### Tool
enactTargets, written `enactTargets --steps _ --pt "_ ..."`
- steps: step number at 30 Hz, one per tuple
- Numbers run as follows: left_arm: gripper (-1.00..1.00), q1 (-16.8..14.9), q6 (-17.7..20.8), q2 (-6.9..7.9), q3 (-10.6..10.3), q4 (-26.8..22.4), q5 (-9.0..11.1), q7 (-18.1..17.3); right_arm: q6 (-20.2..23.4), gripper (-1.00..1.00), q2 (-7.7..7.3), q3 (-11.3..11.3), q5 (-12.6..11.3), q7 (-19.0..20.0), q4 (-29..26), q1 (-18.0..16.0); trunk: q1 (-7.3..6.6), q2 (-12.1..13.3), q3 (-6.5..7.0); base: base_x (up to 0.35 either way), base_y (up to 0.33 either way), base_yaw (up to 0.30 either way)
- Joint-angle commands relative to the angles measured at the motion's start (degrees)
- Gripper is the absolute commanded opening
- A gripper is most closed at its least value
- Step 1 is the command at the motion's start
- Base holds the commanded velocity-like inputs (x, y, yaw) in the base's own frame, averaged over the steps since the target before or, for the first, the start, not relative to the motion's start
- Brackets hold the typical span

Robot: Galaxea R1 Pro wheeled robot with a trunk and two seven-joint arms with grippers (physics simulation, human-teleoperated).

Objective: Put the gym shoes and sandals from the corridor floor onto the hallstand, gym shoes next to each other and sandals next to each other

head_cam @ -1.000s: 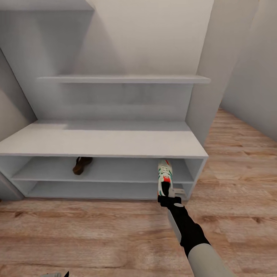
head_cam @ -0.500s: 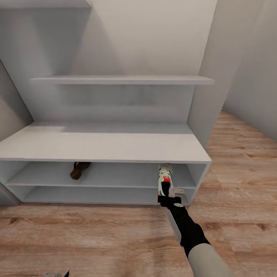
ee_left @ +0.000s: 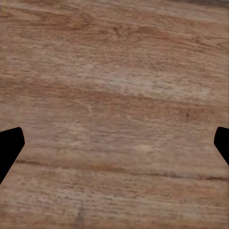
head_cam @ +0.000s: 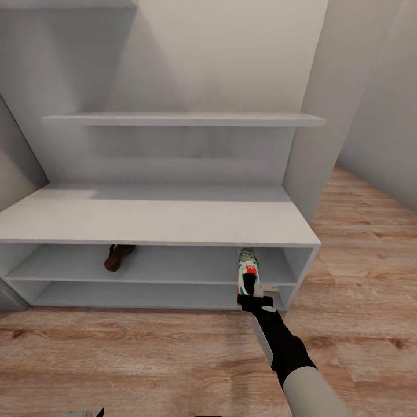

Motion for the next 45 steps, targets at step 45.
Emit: enactTargets --steps 45 --pt "1.00 0.0 0.1 -0.01 0.1 0.1 0.4 -0.6 0.3 -1.00 0.02 -0.2 0.1 -0.2 -0.2 0.0 0.87 -1.6 -1.28 0.096 0.010 0.006"
